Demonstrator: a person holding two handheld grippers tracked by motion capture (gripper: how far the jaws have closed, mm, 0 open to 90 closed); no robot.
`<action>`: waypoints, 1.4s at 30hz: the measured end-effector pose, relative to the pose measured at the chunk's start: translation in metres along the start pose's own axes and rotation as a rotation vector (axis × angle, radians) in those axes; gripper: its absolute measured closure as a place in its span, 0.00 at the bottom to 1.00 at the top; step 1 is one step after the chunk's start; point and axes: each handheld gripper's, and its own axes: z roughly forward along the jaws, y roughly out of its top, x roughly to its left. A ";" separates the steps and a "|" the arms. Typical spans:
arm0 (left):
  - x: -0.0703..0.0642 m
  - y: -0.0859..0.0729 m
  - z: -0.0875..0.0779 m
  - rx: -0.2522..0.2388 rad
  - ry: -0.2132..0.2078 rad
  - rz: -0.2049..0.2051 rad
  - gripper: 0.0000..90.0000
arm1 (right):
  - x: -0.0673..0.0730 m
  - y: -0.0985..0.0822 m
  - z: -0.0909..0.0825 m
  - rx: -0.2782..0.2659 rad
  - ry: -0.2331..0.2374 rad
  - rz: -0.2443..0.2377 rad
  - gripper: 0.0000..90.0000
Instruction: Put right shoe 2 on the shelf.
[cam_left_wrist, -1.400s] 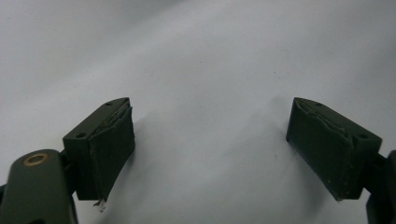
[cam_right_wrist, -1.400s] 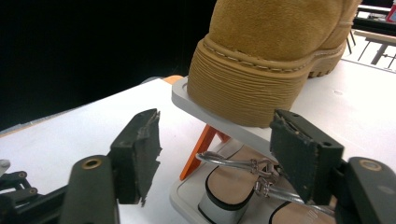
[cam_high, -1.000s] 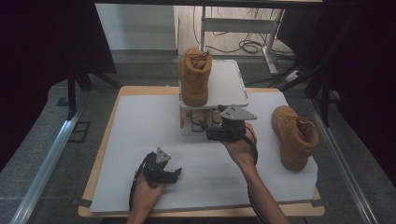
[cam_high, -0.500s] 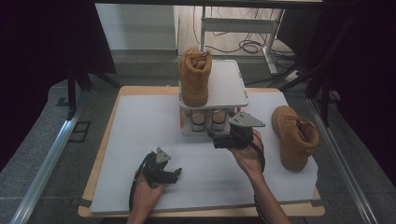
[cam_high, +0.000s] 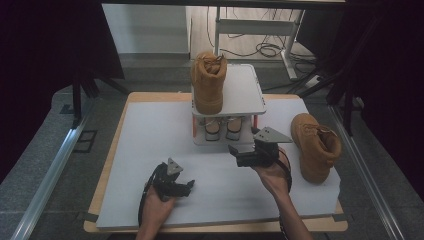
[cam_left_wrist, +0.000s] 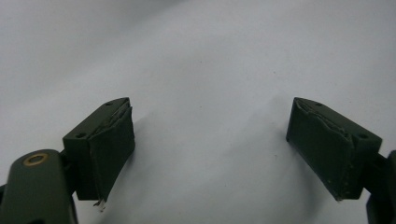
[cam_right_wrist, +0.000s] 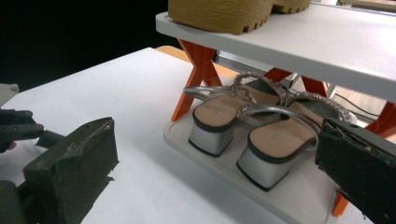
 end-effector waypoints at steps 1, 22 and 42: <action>0.000 0.000 0.000 0.000 0.000 0.000 0.17 | 0.000 -0.001 -0.001 0.002 0.002 0.003 0.00; 0.000 0.000 0.000 0.000 -0.001 -0.003 0.17 | -0.008 -0.030 -0.030 0.058 -0.048 0.048 0.00; 0.000 0.000 0.000 0.003 -0.001 0.000 0.17 | -0.020 -0.059 -0.069 -0.017 -0.137 0.093 0.00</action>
